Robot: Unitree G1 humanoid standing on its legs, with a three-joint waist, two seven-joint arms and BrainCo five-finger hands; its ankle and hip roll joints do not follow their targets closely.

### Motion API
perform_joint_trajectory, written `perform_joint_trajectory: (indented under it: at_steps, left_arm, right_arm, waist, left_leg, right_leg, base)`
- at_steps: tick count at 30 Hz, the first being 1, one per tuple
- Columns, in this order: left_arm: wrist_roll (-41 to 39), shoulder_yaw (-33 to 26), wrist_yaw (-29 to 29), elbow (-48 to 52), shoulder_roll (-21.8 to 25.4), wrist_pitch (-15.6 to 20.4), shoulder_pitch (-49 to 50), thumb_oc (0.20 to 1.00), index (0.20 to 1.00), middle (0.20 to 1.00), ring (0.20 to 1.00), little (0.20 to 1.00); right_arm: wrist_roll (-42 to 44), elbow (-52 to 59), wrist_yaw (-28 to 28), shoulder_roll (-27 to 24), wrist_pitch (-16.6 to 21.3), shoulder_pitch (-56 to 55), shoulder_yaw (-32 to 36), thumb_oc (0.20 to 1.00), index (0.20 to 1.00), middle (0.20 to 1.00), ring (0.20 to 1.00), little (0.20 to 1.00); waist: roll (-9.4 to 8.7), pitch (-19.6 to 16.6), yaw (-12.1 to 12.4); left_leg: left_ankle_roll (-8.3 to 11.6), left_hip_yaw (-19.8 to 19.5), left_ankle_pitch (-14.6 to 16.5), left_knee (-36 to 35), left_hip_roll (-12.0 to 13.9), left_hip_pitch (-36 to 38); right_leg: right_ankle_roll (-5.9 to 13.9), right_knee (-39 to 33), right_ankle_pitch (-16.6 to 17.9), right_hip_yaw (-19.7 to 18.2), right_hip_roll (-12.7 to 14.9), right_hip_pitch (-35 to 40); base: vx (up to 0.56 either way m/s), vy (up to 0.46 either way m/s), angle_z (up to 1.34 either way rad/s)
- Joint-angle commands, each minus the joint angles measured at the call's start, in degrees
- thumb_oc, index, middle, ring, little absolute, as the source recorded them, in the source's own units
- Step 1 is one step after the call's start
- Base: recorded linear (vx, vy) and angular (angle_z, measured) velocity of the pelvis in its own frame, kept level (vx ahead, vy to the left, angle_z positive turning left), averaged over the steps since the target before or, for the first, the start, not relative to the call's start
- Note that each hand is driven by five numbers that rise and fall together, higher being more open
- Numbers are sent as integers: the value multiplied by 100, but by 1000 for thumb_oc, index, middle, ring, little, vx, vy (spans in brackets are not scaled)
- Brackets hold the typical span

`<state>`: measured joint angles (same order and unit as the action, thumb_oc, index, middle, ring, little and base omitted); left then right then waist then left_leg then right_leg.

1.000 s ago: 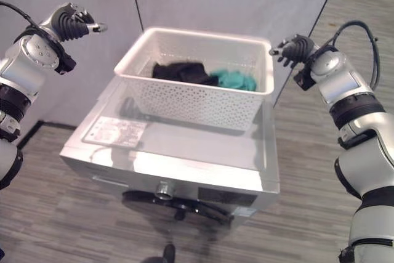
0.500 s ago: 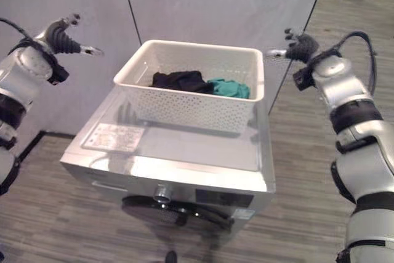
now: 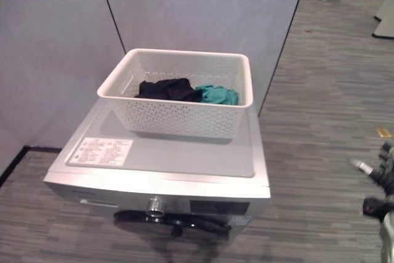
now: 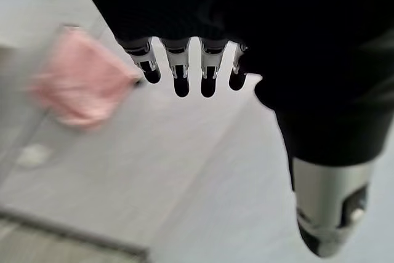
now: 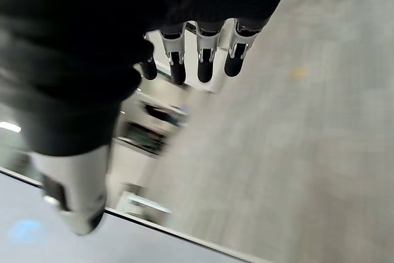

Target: Grab the laundry basket,head to the washer,open it,put in the laundry and shut it.

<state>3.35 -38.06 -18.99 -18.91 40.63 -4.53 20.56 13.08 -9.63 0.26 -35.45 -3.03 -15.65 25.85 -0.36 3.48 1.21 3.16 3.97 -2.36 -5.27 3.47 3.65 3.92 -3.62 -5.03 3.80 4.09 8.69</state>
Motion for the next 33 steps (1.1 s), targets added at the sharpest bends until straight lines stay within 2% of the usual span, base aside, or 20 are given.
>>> perform_joint_trajectory:
  at_steps: [1,2,3,4,5,6,7,10,12,15,20,28,33]
  left_arm:
    - [143,-148,-273,-71,-156,329,-108,1000,1000,1000,1000,1000]
    - [67,-64,-237,-161,-422,348,8,1000,1000,1000,1000,1000]
    - [-140,418,-62,-683,-924,384,111,1000,1000,1000,1000,1000]
    - [-282,726,32,-1014,-1073,395,11,1000,1000,1000,1000,1000]
    - [-644,1492,394,-1695,-1322,478,-202,1000,1000,1000,1000,1000]
    - [-662,1510,392,-1741,-1314,506,-229,1000,1000,1000,1000,1000]
    - [-860,1908,577,-2139,-1501,535,-394,1000,1000,1000,1000,1000]
    - [-1533,2953,949,-3546,-2042,634,-1134,1000,1000,1000,1000,1000]
    - [-1654,3520,1133,-4521,-2410,671,-1577,1000,1000,1000,1000,1000]
    - [-1391,4126,1154,-5092,-2715,659,-1912,1000,1000,1000,1000,1000]
    - [-713,4729,1044,-5319,-2816,664,-2082,1000,1000,1000,1000,1000]
    - [-489,4925,941,-5279,-2808,699,-2125,1000,1000,1000,1000,1000]
    - [-343,5144,911,-5187,-2825,723,-2225,1000,1000,1000,1000,1000]
  right_arm:
    - [-310,354,26,77,351,140,61,1000,1000,1000,1000,1000]
    - [-306,258,89,245,328,-1,-12,1000,1000,1000,1000,1000]
    - [-229,-121,186,669,256,-180,-449,1000,1000,1000,1000,1000]
    - [-191,-358,237,799,207,-214,-681,1000,1000,1000,1000,1000]
    - [-408,-1073,206,847,130,-111,-1191,1000,1000,1000,1000,1000]
    - [-412,-1117,197,836,152,-83,-1196,1000,1000,1000,1000,1000]
    - [-690,-1529,148,875,76,32,-1504,1000,1000,1000,1000,1000]
    - [-777,-3008,-11,1135,86,634,-2264,1000,1000,1000,1000,1000]
    - [-1008,-3990,-51,1354,57,936,-2779,1000,1000,1000,1000,1000]
    - [-927,-5132,-144,1688,74,1250,-3220,1000,1000,1000,1000,1000]
    - [-1105,-5225,-147,1977,148,1412,-3942,1000,1000,1000,1000,1000]
    - [-1285,-4625,-219,1967,224,1591,-4406,1000,1000,1000,1000,1000]
    - [-1432,-4582,-257,1886,239,1681,-4600,1000,1000,1000,1000,1000]
  waist:
    - [-46,-42,106]
    - [-67,-1,106]
    - [-76,51,91]
    - [-91,51,77]
    - [-104,114,84]
    - [-96,115,85]
    - [-101,136,82]
    - [-120,181,50]
    - [-122,180,27]
    - [-142,127,8]
    - [-164,143,18]
    - [-124,215,17]
    - [-77,327,31]
  left_leg:
    - [126,-75,787,502,355,535]
    - [123,-65,742,521,340,495]
    - [113,-67,775,556,345,477]
    - [109,-78,795,553,342,460]
    - [101,-85,780,593,325,390]
    - [100,-87,784,598,326,383]
    - [96,-88,777,615,321,351]
    - [85,-124,754,669,320,270]
    - [96,-139,738,686,352,255]
    - [124,-151,693,624,383,290]
    - [176,-164,637,547,450,356]
    - [229,-122,582,591,512,340]
    - [337,-248,435,744,662,144]
  right_leg:
    - [351,110,487,298,391,-439]
    - [332,122,534,302,403,-473]
    - [322,123,533,320,408,-468]
    - [330,114,520,315,407,-484]
    - [323,127,548,327,421,-535]
    - [323,128,547,329,421,-540]
    - [317,132,556,333,431,-555]
    - [301,148,581,329,429,-612]
    - [288,132,580,343,412,-608]
    - [272,101,582,365,378,-582]
    - [259,75,561,390,334,-529]
    - [244,2,578,313,265,-549]
    - [159,-107,541,345,147,-542]
  base:
    - [-67,-15,-5]
    - [-32,-13,-1]
    - [-57,-20,-3]
    - [-70,-16,0]
    - [-46,-2,-3]
    - [-86,1,3]
    - [-46,0,3]
    - [-55,-13,2]
    - [0,0,0]
    - [31,-35,6]
    - [17,-42,10]
    - [-12,-29,-2]
    - [-62,-78,6]
